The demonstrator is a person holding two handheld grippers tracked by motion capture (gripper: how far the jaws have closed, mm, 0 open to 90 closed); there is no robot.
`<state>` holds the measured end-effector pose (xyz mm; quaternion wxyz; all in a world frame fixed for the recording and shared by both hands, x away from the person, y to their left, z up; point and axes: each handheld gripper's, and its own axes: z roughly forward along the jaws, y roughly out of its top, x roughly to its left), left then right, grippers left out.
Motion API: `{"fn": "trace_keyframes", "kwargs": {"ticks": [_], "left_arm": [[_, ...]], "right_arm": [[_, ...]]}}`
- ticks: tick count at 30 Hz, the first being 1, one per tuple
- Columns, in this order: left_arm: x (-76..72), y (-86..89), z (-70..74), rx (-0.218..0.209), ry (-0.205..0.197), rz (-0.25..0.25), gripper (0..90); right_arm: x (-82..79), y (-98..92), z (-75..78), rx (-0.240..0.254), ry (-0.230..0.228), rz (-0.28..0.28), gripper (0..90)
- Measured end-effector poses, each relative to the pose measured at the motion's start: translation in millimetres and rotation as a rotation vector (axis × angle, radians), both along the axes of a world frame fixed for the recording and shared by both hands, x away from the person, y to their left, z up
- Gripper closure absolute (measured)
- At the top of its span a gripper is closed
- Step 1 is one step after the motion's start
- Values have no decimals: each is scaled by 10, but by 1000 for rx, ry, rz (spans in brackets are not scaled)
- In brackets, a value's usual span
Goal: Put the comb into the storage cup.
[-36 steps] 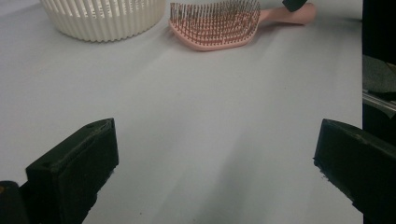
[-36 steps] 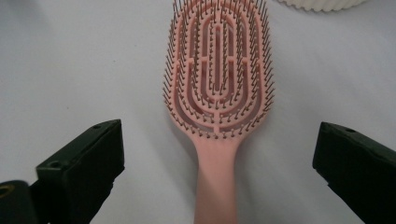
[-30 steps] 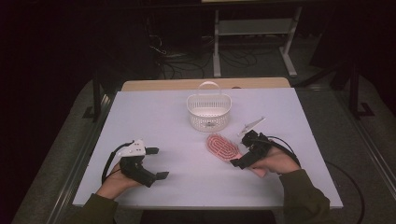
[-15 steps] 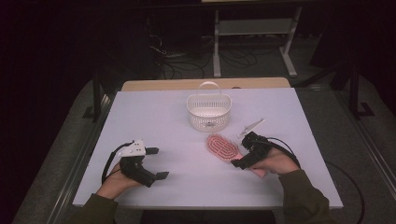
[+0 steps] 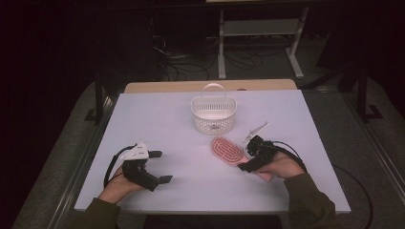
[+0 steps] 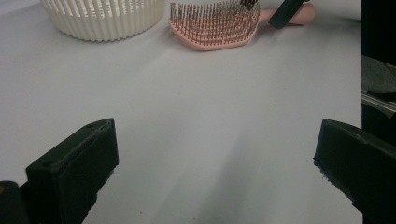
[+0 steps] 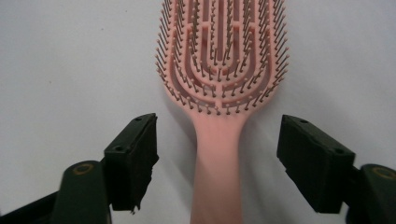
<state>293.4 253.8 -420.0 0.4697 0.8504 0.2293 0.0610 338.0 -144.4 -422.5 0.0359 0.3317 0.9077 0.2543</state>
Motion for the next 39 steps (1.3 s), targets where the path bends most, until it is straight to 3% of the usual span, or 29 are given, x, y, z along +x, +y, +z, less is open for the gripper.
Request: {"fn": "trace_keyframes", "kwargs": {"ticks": [26, 39], "left_arm": [[1, 12, -7, 0, 3, 6, 0], [0, 8, -9, 2, 3, 8, 0]], "right_arm": [[21, 34, -74, -34, 5, 12, 486], [11, 47, -72, -67, -19, 16, 560]]}}
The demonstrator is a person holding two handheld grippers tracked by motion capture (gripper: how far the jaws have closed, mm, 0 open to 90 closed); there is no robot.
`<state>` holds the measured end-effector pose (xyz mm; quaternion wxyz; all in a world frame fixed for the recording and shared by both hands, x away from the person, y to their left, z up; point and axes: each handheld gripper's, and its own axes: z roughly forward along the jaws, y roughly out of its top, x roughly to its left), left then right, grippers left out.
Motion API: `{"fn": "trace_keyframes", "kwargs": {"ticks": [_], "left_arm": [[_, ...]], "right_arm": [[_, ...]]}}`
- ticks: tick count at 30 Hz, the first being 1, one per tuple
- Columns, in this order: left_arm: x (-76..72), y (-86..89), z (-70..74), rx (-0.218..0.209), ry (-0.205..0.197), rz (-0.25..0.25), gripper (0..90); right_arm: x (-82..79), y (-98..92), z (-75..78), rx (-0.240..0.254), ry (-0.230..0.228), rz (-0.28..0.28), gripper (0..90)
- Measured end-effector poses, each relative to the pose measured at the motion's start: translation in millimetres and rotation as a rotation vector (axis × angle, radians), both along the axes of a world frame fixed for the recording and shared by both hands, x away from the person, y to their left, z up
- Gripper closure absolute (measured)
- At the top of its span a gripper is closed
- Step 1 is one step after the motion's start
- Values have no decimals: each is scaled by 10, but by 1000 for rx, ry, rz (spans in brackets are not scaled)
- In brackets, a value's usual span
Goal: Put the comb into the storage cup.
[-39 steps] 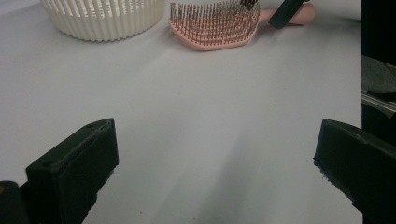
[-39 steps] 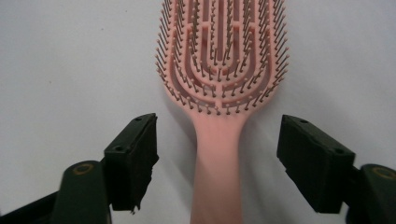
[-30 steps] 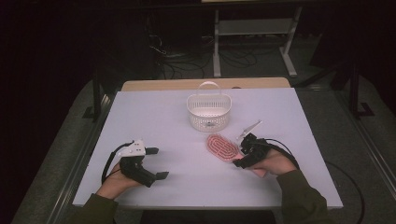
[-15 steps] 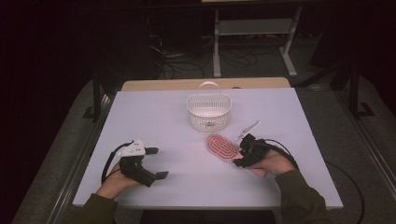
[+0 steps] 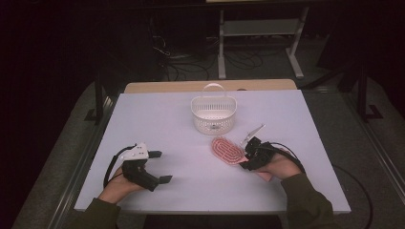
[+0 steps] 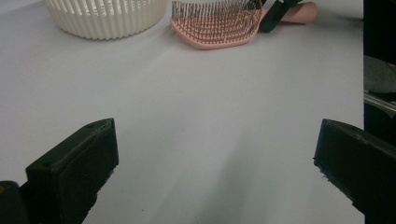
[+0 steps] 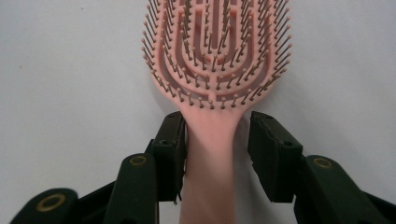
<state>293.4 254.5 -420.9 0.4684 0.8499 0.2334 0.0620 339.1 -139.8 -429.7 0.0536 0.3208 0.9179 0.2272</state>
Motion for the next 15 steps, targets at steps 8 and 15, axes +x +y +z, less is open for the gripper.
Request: {"fn": "trace_keyframes", "kwargs": {"ticks": [8, 15], "left_arm": [[-2, -6, 1, 2, -2, -3, 0], [-2, -6, 0, 2, -1, -2, 0]], "right_arm": [[-23, 38, 5, -28, -13, 25, 621], [-25, 49, 8, -35, -11, 23, 637]]}}
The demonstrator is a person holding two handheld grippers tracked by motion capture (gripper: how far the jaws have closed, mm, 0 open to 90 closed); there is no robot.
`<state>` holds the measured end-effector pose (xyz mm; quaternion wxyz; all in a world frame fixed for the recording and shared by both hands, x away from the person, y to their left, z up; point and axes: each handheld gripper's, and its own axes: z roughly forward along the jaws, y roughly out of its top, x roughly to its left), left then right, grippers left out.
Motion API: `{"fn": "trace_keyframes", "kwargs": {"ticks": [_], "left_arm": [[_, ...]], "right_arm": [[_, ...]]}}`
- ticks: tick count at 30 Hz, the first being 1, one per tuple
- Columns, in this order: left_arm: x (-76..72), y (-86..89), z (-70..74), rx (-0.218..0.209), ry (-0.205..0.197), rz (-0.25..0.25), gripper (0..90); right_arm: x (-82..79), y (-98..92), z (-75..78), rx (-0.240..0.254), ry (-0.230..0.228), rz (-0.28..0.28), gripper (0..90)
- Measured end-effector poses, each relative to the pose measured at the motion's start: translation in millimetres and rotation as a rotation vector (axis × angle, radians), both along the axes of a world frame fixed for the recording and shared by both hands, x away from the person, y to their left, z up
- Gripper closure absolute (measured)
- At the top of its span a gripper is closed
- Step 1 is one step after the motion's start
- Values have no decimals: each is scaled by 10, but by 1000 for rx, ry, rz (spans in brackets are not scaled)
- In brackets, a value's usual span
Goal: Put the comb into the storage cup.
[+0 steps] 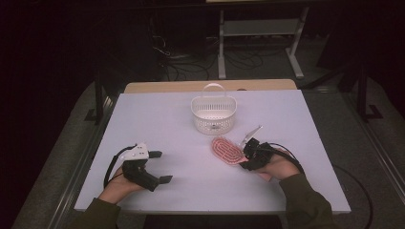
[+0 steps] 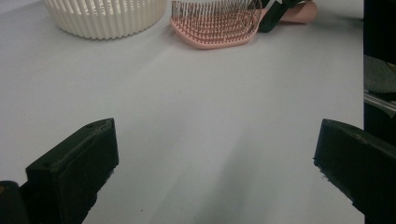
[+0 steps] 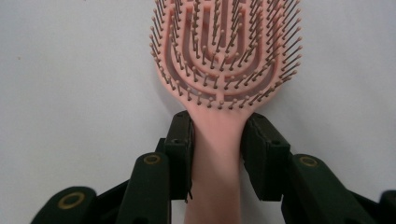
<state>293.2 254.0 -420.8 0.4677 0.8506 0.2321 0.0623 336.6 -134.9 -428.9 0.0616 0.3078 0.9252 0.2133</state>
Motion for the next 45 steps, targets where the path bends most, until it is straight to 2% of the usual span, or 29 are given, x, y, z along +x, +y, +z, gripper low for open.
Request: {"fn": "trace_keyframes", "kwargs": {"ticks": [11, 23, 31, 45], "left_arm": [[2, -2, -2, 1, 1, 0, 0], [5, 0, -2, -3, 1, 1, 0], [2, 2, -2, -4, 2, 0, 0], [5, 5, -12, -3, 6, 2, 0]], "right_arm": [[-16, 21, 5, -15, -15, 26, 683], [-14, -10, 2, 9, -24, 42, 686], [-3, -70, 45, 63, -23, 40, 685], [-18, -150, 169, 184, -62, 58, 685]]}}
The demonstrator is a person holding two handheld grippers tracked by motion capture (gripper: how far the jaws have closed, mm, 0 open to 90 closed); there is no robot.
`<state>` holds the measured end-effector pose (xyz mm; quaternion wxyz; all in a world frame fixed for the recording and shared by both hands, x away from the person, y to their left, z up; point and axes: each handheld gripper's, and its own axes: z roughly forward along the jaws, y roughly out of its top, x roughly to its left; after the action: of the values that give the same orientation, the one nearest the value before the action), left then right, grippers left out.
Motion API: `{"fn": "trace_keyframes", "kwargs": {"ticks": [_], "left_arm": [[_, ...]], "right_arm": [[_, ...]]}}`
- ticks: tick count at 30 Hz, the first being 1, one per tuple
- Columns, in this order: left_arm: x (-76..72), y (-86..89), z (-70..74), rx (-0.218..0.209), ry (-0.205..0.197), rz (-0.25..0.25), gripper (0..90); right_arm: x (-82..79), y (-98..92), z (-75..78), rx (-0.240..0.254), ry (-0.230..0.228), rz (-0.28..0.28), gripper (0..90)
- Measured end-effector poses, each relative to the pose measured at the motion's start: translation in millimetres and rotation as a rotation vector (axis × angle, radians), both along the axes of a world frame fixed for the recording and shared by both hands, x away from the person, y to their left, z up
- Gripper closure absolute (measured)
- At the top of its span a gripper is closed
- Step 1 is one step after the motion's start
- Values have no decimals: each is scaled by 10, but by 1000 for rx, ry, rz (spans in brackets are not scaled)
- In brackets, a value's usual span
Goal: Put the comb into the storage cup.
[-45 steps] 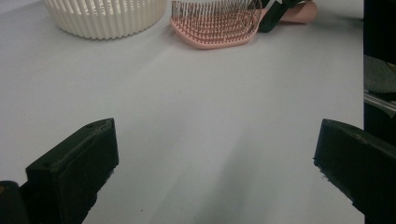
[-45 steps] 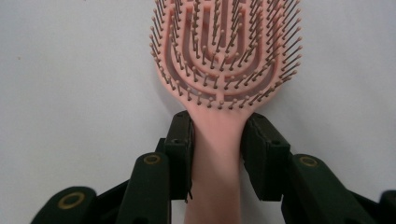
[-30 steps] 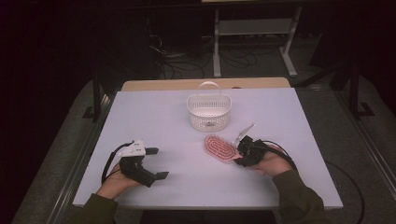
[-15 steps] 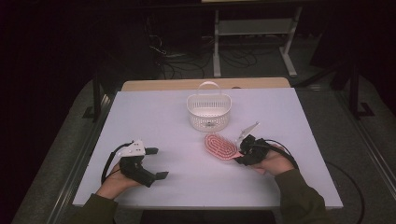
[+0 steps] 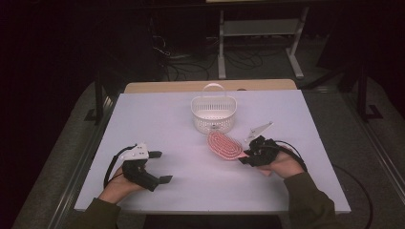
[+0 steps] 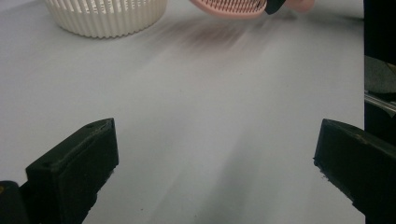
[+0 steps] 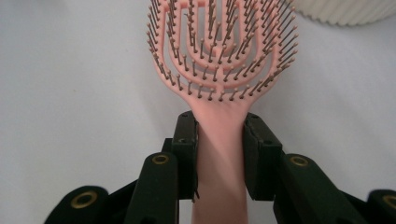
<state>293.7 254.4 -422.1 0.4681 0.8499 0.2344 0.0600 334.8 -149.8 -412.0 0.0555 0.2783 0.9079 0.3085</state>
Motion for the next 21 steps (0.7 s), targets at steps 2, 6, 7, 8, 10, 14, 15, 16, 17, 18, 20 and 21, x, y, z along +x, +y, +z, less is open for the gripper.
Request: {"fn": "trace_keyframes", "kwargs": {"ticks": [2, 6, 7, 8, 10, 14, 15, 16, 17, 18, 20, 21], "left_arm": [[1, -1, -2, 0, 1, -1, 0], [2, -3, -6, 1, 2, -1, 0], [2, -4, -7, 1, 2, -1, 0], [2, -4, -7, 2, 3, -1, 0], [4, -6, -9, 2, 4, 0, 0], [8, -10, -11, 7, 2, -1, 0], [8, -10, -12, 7, 2, -2, 0], [7, -12, -12, 6, 2, -1, 0], [8, -12, -11, 7, 1, -1, 0], [8, -11, -10, 8, 2, -1, 0], [10, -12, -6, 7, 1, 0, 0], [10, -14, -3, 8, 2, 0, 0]], "right_arm": [[-6, -2, 21, 20, -4, 1, 685], [-12, 6, 57, 51, -12, 2, 685], [-13, 8, 67, 60, -13, 6, 685], [-15, 12, 78, 70, -14, 10, 685], [-20, 22, 102, 83, -22, 12, 685], [-32, 40, 139, 96, -36, 16, 685], [-34, 43, 146, 100, -38, 16, 685], [-35, 44, 152, 105, -41, 15, 685], [-34, 45, 161, 112, -45, 13, 685], [-34, 45, 170, 119, -46, 13, 685], [-36, 50, 189, 134, -52, 13, 685], [-37, 55, 200, 139, -56, 12, 685]]}}
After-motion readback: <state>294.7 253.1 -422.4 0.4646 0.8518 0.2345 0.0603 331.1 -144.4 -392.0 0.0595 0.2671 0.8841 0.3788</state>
